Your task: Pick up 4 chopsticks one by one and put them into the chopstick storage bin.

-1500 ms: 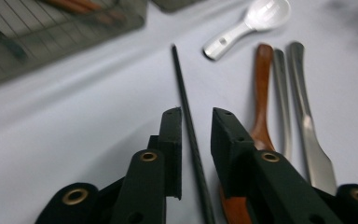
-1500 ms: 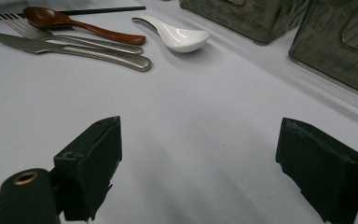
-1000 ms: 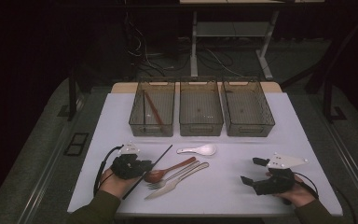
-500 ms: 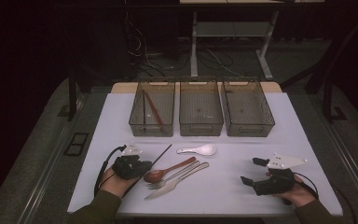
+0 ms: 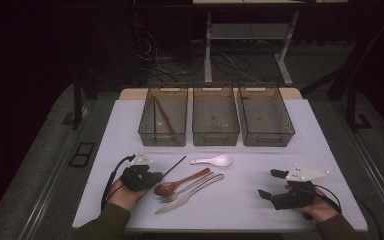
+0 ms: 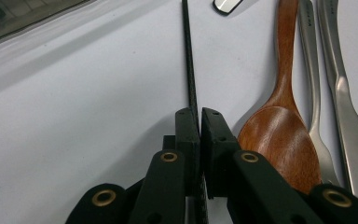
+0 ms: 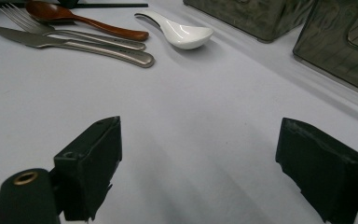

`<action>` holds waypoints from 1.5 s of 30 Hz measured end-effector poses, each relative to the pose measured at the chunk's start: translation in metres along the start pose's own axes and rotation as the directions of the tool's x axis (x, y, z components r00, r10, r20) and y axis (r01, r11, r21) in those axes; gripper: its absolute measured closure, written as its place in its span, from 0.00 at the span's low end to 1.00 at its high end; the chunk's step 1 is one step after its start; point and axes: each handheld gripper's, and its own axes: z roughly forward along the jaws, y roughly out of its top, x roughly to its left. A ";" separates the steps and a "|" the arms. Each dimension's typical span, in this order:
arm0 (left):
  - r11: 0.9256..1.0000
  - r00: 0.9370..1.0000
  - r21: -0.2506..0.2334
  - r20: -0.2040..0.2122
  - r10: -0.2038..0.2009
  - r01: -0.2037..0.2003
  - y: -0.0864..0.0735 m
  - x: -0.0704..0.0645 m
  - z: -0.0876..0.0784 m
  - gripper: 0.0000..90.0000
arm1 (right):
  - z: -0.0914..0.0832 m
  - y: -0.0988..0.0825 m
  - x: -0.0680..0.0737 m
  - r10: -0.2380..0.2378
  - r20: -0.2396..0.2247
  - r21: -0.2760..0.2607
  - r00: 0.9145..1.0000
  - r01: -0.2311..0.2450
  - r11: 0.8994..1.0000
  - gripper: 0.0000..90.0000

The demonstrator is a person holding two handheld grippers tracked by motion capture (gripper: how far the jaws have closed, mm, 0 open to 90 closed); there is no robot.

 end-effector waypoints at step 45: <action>0.981 0.999 -0.195 0.053 -0.008 0.019 0.041 0.011 -0.036 0.95 | 0.002 0.000 0.000 -0.003 -0.003 0.007 1.000 0.003 1.000 0.16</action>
